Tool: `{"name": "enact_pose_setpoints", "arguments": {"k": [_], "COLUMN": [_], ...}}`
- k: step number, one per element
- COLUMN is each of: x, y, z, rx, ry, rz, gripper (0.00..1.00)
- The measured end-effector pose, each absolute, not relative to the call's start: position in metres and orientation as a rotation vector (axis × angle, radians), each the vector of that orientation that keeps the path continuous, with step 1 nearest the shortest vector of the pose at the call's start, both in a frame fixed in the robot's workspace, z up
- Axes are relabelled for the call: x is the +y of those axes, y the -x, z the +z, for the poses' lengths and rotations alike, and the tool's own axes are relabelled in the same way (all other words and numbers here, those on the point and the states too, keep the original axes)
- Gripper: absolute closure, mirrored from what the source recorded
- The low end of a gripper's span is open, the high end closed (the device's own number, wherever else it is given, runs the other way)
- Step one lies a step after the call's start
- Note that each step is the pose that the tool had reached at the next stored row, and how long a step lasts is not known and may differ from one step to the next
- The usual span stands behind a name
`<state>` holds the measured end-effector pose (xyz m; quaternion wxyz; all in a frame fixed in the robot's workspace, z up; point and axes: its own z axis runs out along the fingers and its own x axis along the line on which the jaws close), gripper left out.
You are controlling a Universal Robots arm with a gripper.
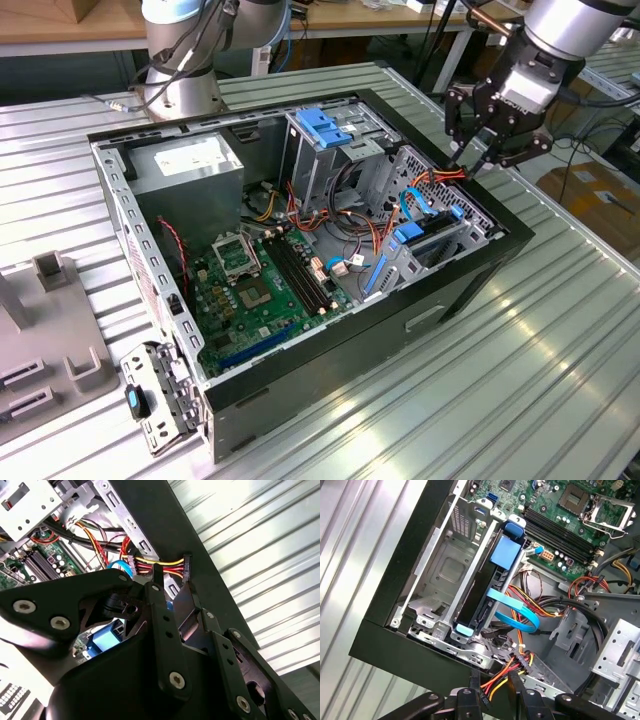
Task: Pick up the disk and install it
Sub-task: 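Insert the second disk wire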
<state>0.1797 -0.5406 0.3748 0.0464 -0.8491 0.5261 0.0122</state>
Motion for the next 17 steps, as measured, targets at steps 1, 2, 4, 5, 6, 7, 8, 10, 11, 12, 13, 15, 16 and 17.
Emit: {"name": "enact_pose_setpoints", "arguments": {"k": [1,2,4,5,6,7,8,10,11,12,13,15,16,17], "x": [-0.541,-0.541,-0.541,-0.541,-0.541,-0.541,-0.541,-0.541,-0.541,-0.541,-0.540,-0.541,-0.540,-0.541], "y": [-0.180,-0.180,-0.182,-0.184,-0.186,-0.187,-0.189,-0.191,-0.192,-0.192,-0.192,-0.192,-0.192,-0.192], "z": [0.375,0.375,0.375,0.375,0.375,0.375,0.375,0.375,0.375,0.375,0.375,0.375,0.375,0.375], "rx": [1.607,1.608,1.608,1.607,1.607,1.606,1.602,1.581,1.573,1.565,1.559,1.556,1.555,1.555], "ry": [2.596,2.598,2.600,2.601,2.601,2.602,2.604,2.617,2.621,2.626,2.630,2.632,2.632,2.632], "rz": [0.035,0.033,0.033,0.033,0.033,0.033,0.033,0.034,0.035,0.035,0.036,0.036,0.036,0.036], "gripper": [0.64,0.64,0.64,0.64,0.64,0.64,0.64,0.64,0.64,0.64,0.64,0.64,0.64,0.64]}}
